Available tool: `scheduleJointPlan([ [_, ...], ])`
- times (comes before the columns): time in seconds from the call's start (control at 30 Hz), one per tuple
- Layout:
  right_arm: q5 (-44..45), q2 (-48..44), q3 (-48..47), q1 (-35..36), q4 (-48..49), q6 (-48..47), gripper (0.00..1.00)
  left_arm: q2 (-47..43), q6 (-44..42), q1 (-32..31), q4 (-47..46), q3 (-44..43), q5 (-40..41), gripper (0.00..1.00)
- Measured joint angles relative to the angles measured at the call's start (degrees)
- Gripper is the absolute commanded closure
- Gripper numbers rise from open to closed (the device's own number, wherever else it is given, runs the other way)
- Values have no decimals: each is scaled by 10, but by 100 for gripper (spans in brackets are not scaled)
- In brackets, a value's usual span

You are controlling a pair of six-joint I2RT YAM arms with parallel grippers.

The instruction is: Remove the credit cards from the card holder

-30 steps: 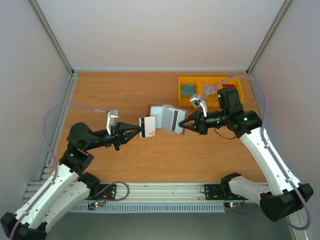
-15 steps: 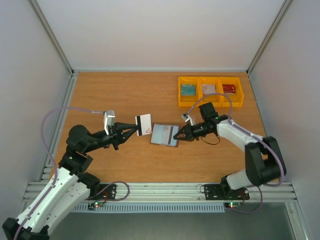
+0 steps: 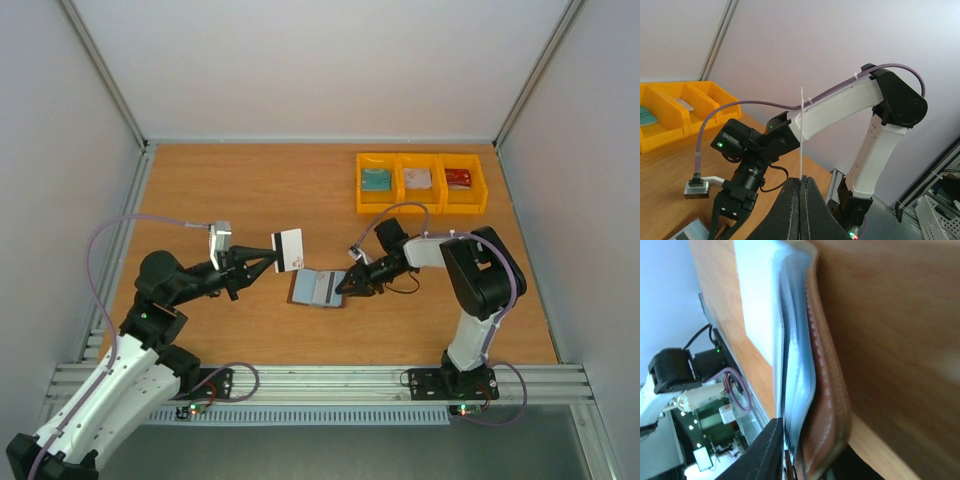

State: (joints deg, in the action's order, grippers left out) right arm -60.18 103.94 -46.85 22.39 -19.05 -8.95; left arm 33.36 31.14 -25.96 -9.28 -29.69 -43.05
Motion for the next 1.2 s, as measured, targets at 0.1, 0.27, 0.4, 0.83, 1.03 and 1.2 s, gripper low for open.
scheduleJointPlan([
  [0.1,23,6,-3,-13,-14,4,59,0,1,0,-2,3,0,100],
  [0.27,91,-52,12,-91,-39,24,51,0,2,0,-2,4,0,100],
  [0.4,179,-187,12,-117,-86,27,52,0,2,0,-8,7,0,100],
  [0.83,131,-421,-148,153,21,-51,31,3,15,0,-43,17,-5,100],
  [1.03,99,-340,-154,170,78,-33,56,3,17,0,-48,17,-14,100],
  [1.2,39,-309,-155,176,126,-6,94,3,17,0,-51,17,-16,100],
])
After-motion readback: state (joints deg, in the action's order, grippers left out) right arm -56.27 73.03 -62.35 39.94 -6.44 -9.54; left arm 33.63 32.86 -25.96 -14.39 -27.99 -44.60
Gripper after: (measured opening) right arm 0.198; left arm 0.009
